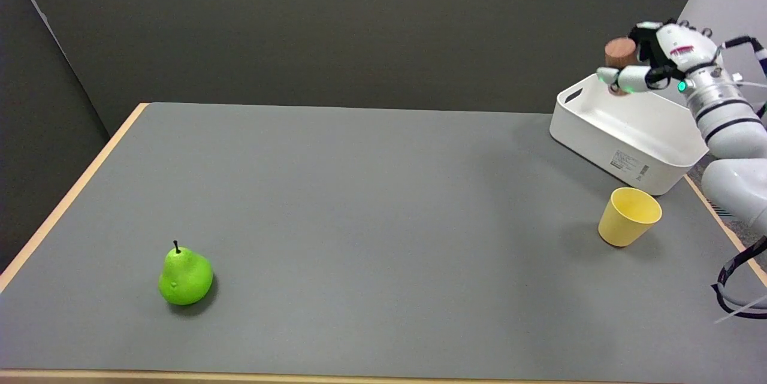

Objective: Place the wooden cylinder in the white box.

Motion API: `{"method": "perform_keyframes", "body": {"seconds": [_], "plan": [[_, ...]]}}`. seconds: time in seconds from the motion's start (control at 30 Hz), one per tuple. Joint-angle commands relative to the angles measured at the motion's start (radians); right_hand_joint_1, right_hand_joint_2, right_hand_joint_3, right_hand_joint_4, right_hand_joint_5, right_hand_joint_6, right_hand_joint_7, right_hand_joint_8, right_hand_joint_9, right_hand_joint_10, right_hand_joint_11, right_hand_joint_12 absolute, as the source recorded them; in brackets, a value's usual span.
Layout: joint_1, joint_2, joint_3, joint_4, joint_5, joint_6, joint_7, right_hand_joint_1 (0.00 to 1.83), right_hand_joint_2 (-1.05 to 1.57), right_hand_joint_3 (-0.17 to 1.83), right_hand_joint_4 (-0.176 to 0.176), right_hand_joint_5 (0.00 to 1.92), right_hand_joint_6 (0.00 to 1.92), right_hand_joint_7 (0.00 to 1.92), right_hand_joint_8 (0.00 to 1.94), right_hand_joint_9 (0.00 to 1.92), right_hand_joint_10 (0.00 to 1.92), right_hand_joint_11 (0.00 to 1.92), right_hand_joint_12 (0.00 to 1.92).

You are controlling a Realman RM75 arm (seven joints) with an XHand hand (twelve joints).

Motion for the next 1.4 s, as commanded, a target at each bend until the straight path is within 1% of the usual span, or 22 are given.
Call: {"method": "perform_keyframes", "body": {"seconds": [0.03,0.23,0.33,0.73,0.9,0.97,1.0,1.03,1.07,1.1,1.13,1.17,1.2,1.23,1.27,1.33,1.4], "plan": [[0.041,-0.043,-0.121,-0.351,0.185,-0.040,-0.063,0.90,1.09,0.47,0.062,0.65,1.59,0.59,1.94,0.83,1.92,0.28,1.92],[0.097,-0.085,-0.197,-0.469,0.186,-0.028,-0.063,0.90,1.10,0.46,0.051,0.64,1.60,0.55,1.94,0.81,1.92,0.27,1.92],[0.119,-0.089,-0.220,-0.486,0.186,-0.025,-0.063,0.90,1.11,0.46,0.048,0.64,1.61,0.53,1.94,0.80,1.92,0.26,1.92],[0.149,-0.089,-0.242,-0.462,0.185,-0.004,-0.063,0.89,1.12,0.45,0.045,0.62,1.63,0.48,1.94,0.75,1.92,0.21,1.92],[0.129,-0.089,-0.228,-0.409,0.211,0.013,-0.051,0.89,1.12,0.45,0.043,0.62,1.64,0.47,1.94,0.75,1.92,0.22,1.92],[0.102,-0.087,-0.211,-0.358,0.273,0.034,-0.051,0.89,1.19,0.36,-0.001,0.58,1.66,0.35,1.94,0.66,1.92,0.02,1.92],[0.087,-0.084,-0.203,-0.328,0.298,0.052,-0.051,0.84,1.09,0.51,-0.006,0.53,1.49,0.32,1.91,0.54,1.92,0.01,1.92],[0.077,-0.080,-0.197,-0.307,0.308,0.065,-0.053,0.79,0.97,0.69,-0.010,0.48,1.28,0.29,1.87,0.41,1.92,0.00,1.92],[0.067,-0.074,-0.193,-0.284,0.321,0.078,-0.056,0.73,0.88,0.81,0.001,0.41,1.04,0.29,1.64,0.35,1.80,0.00,1.92],[0.059,-0.069,-0.190,-0.261,0.321,0.086,-0.058,0.64,0.79,0.87,0.041,0.31,0.66,0.34,0.97,0.40,1.41,0.00,1.92],[0.053,-0.060,-0.188,-0.229,0.317,0.095,-0.059,0.58,0.74,0.91,0.065,0.25,0.44,0.36,0.57,0.41,1.14,0.00,1.92],[0.046,-0.051,-0.187,-0.196,0.315,0.104,-0.059,0.54,0.73,0.91,0.073,0.22,0.42,0.32,0.47,0.35,0.97,0.00,1.92],[0.043,-0.045,-0.187,-0.178,0.315,0.111,-0.059,0.52,0.72,0.92,0.077,0.20,0.40,0.29,0.41,0.31,0.85,0.01,1.90],[0.038,-0.035,-0.187,-0.149,0.315,0.123,-0.059,0.48,0.70,0.92,0.082,0.18,0.39,0.24,0.34,0.26,0.77,0.03,1.82],[0.034,-0.029,-0.187,-0.128,0.315,0.132,-0.059,0.46,0.69,0.93,0.085,0.16,0.38,0.20,0.30,0.23,0.71,0.06,1.77],[0.025,-0.018,-0.186,-0.089,0.315,0.151,-0.059,0.42,0.65,1.00,0.088,0.13,0.40,0.17,0.29,0.21,0.68,0.09,1.67],[0.016,-0.010,-0.184,-0.059,0.315,0.164,-0.059,0.35,0.63,1.00,0.087,0.10,0.37,0.13,0.26,0.17,0.64,0.12,1.52]]}}
